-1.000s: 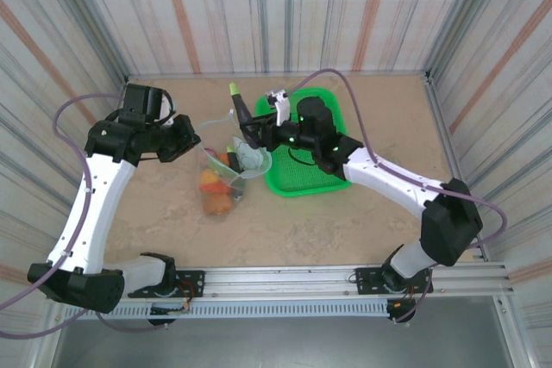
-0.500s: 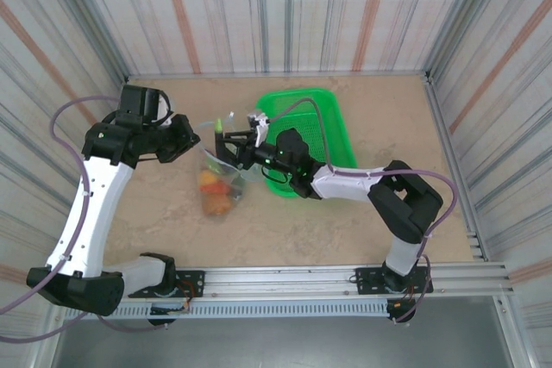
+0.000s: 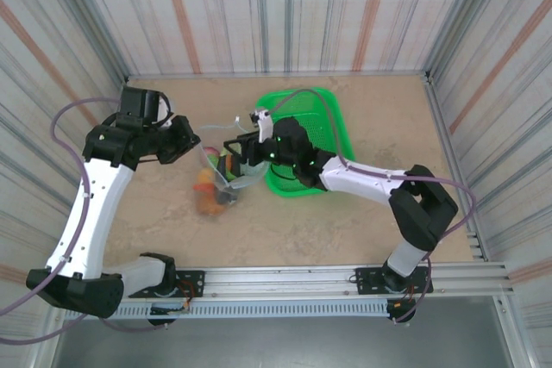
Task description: Place the food in the zip-top bag and seal the zipper
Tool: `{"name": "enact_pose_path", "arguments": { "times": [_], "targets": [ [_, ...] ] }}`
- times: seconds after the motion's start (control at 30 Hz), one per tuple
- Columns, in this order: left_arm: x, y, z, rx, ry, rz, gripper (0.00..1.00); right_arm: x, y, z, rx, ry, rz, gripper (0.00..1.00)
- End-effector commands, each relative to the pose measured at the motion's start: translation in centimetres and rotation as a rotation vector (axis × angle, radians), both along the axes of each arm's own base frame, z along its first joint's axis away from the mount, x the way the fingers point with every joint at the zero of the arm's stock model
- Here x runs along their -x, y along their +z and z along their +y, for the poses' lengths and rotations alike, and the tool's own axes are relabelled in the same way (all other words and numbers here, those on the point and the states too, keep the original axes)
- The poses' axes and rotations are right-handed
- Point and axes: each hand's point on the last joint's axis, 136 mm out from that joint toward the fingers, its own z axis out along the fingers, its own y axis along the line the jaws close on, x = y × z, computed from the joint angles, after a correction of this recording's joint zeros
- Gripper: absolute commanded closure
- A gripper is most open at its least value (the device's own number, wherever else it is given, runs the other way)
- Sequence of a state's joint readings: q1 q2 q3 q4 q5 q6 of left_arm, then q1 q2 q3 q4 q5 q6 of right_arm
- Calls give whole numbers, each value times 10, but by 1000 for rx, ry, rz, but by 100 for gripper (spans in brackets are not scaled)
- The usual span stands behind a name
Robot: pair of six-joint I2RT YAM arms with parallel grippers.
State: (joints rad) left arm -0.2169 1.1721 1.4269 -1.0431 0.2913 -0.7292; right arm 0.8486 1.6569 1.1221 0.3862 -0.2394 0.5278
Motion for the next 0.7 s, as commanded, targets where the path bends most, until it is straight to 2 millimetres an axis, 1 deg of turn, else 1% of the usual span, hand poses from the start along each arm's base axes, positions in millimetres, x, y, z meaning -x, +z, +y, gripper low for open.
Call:
{"name": "enact_pose_path", "arguments": {
  "times": [0.0, 0.07, 0.13, 0.2, 0.27, 0.3, 0.37, 0.43, 0.53, 0.6, 0.67],
  "targets": [
    [3, 1, 4, -13, -6, -24, 100, 2, 28, -22, 83, -8, -37, 40],
    [4, 1, 5, -19, -7, -30, 100, -3, 37, -36, 116, -41, -33, 41],
    [5, 2, 7, -27, -2, -39, 100, -10, 42, -56, 146, -101, 16, 42],
    [6, 3, 7, -31, -6, -45, 100, -14, 40, -78, 198, -149, 81, 45],
    [8, 5, 8, -41, -11, -52, 100, -15, 31, -102, 269, -199, 138, 50],
    [8, 6, 10, -49, -11, -57, 100, -12, 23, -113, 309, -209, 171, 52],
    [10, 7, 12, -63, -11, -62, 100, 0, 11, -128, 374, -182, 226, 54],
    [11, 8, 13, -68, -10, -71, 100, 17, -7, -141, 466, -156, 286, 56],
    [11, 10, 12, -70, -20, -76, 100, 39, -35, -158, 604, -107, 376, 55],
    [12, 10, 13, -74, -23, -78, 100, 49, -50, -168, 677, -92, 425, 52],
    [12, 10, 13, -78, -26, -79, 100, 59, -60, -173, 726, -64, 465, 52]
  ]
}}
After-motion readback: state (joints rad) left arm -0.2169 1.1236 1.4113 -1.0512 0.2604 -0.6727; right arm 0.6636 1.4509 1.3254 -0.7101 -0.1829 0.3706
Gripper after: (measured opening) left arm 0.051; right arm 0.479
